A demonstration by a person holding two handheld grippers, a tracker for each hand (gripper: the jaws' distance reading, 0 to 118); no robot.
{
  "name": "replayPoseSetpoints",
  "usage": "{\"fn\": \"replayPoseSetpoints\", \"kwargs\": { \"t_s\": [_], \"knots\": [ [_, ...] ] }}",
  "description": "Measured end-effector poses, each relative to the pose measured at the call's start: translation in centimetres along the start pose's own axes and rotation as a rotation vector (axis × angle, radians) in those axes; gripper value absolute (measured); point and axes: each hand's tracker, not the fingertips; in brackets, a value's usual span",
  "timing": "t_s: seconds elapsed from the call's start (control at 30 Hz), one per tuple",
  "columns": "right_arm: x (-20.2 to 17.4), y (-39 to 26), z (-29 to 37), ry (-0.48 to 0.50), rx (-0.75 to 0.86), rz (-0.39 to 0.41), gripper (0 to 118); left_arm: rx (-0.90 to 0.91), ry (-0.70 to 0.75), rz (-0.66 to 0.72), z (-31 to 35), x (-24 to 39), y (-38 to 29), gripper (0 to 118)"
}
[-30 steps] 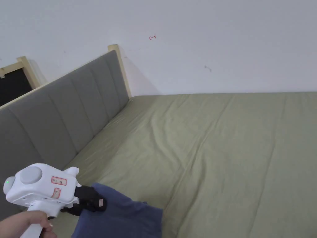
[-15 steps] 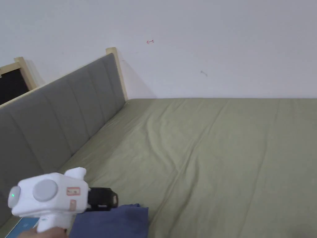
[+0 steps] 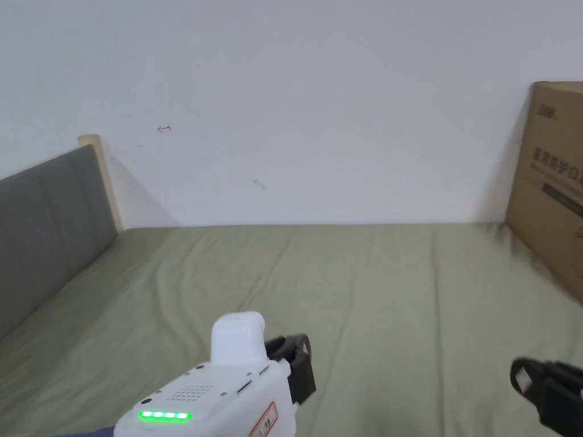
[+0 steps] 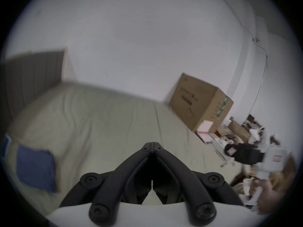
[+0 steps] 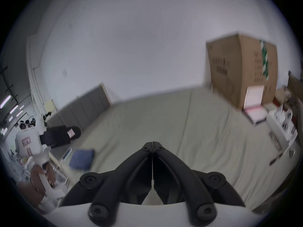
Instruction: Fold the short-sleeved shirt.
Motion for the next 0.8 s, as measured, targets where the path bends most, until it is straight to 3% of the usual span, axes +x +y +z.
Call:
{"fn": "replayPoseSetpoints", "kwargs": {
  "t_s": [0.1,0.2,0.43,0.5,0.53,0.57,0.6,0.67,0.7,0.73,0.8],
  "knots": [
    [-0.1,1.1,1.5,-0.022,0.2,0.074,0,0.229,0.126,-0.182,2.1,3.0,0.4,0],
    [0.3,0.6,2.1,-0.078,0.304,0.113,0,0.295,0.186,-0.239,3.4,5.1,0.1,0],
    [0.8,-1.1,2.9,-0.123,0.283,0.102,0,0.308,0.241,-0.234,5.0,6.9,-1.7,0],
    [0.6,-1.5,3.0,-0.21,0.293,0.151,0,0.301,0.257,-0.227,5.3,6.9,-2.0,0],
    [0.5,-1.6,3.1,-0.24,0.295,0.167,6,0.302,0.268,-0.228,5.2,6.9,-2.1,1],
    [0.2,-1.5,3.1,-0.255,0.29,0.172,29,0.304,0.281,-0.228,5.3,6.8,-2.1,21],
    [0.3,-1.5,3.1,-0.248,0.285,0.169,40,0.305,0.29,-0.221,5.4,6.7,-2.1,30],
    [0.4,-1.5,3.1,-0.257,0.274,0.175,51,0.295,0.292,-0.201,5.4,6.5,-1.7,52],
    [0.2,-1.5,3.1,-0.256,0.271,0.173,61,0.275,0.294,-0.189,5.2,6.4,-1.5,86],
    [0.2,-1.5,3.1,-0.256,0.268,0.169,68,0.269,0.292,-0.186,5.1,6.2,-1.6,108],
    [0.3,-1.6,3.1,-0.262,0.263,0.153,87,0.303,0.29,-0.185,5.7,6.3,-1.7,112]
  ]
}}
